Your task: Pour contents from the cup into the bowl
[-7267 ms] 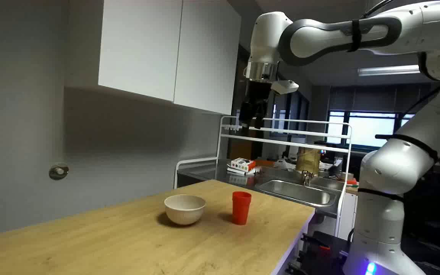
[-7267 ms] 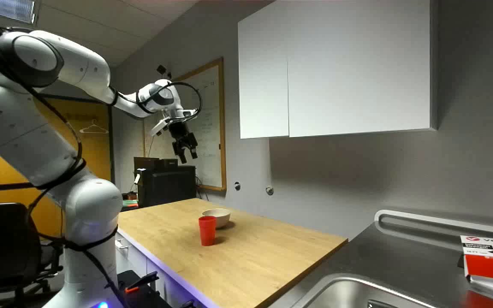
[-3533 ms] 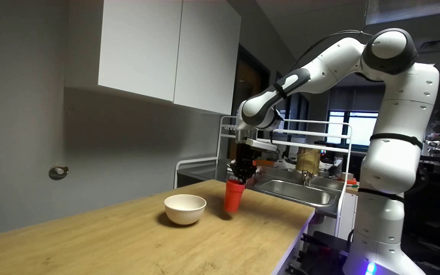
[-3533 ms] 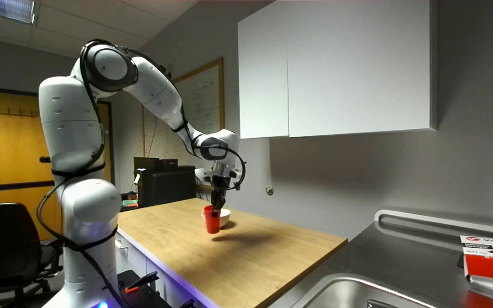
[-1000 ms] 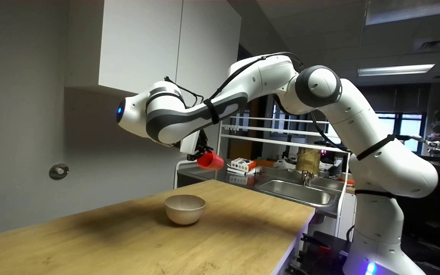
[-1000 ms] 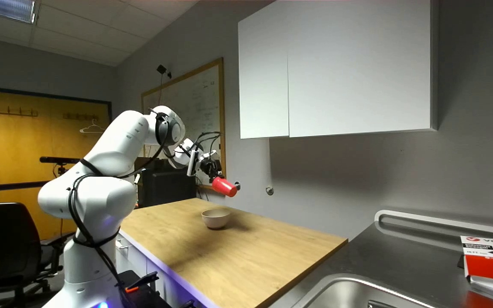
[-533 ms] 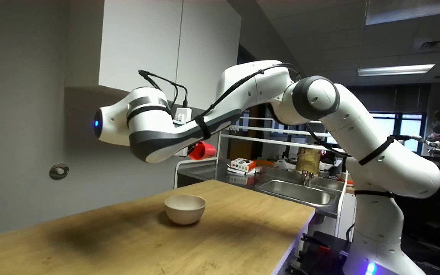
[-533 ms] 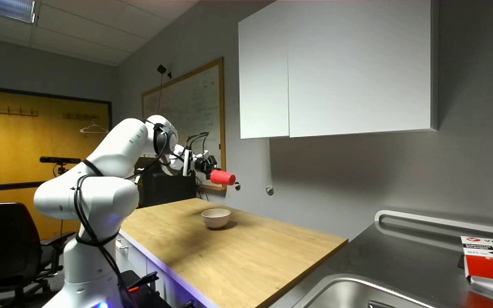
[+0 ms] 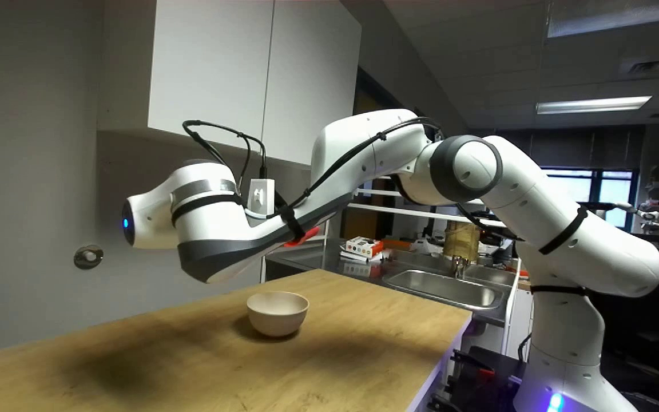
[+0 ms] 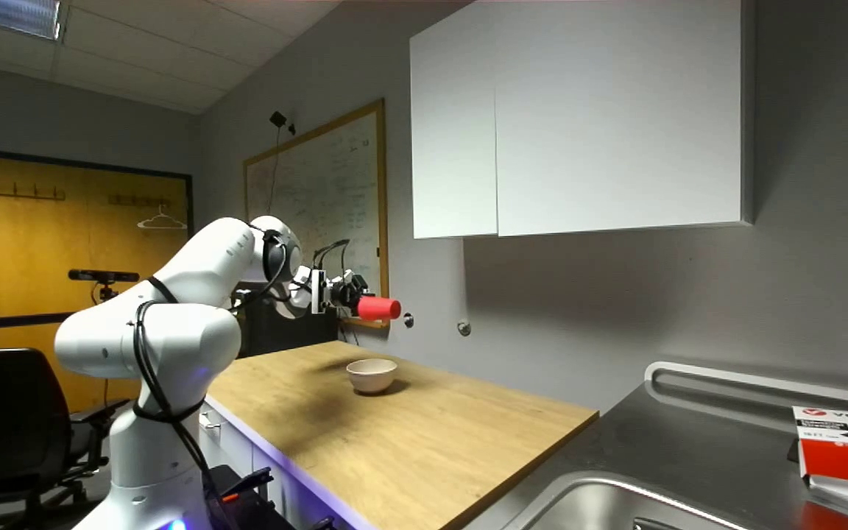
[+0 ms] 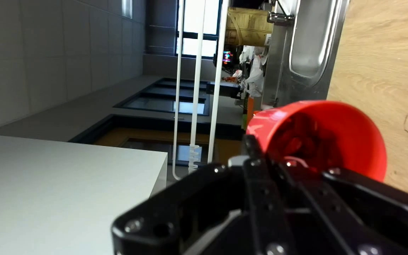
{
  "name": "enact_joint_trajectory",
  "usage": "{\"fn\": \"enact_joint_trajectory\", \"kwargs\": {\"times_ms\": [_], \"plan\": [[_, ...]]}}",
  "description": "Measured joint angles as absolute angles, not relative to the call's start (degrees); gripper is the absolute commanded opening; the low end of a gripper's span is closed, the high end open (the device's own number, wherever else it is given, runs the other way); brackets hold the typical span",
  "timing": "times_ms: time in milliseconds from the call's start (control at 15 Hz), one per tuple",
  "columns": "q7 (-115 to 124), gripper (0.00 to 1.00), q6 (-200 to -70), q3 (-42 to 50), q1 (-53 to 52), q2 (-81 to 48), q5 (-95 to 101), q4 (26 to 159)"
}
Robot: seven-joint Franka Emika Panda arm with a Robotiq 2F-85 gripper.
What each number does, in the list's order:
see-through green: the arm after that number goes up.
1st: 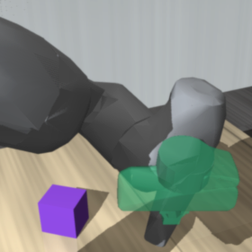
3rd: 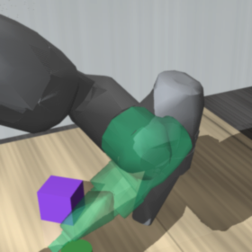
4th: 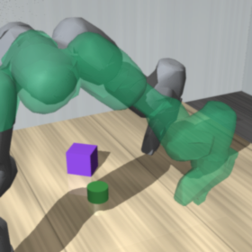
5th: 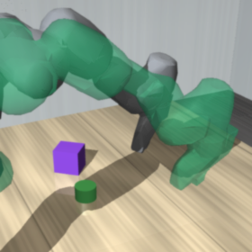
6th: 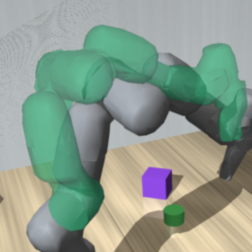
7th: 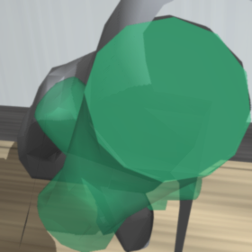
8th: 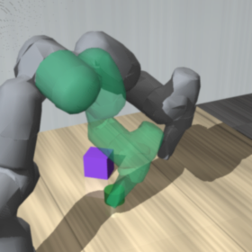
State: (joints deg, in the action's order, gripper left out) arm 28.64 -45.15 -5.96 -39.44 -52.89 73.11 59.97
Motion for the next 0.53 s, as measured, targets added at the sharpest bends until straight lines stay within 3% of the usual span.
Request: {"fn": "enact_joint_trajectory", "kwargs": {"times_ms": [533], "plan": [[28.64, 0.01, -41.40, -2.79, -41.47, -59.57, 78.36, 58.82]]}}
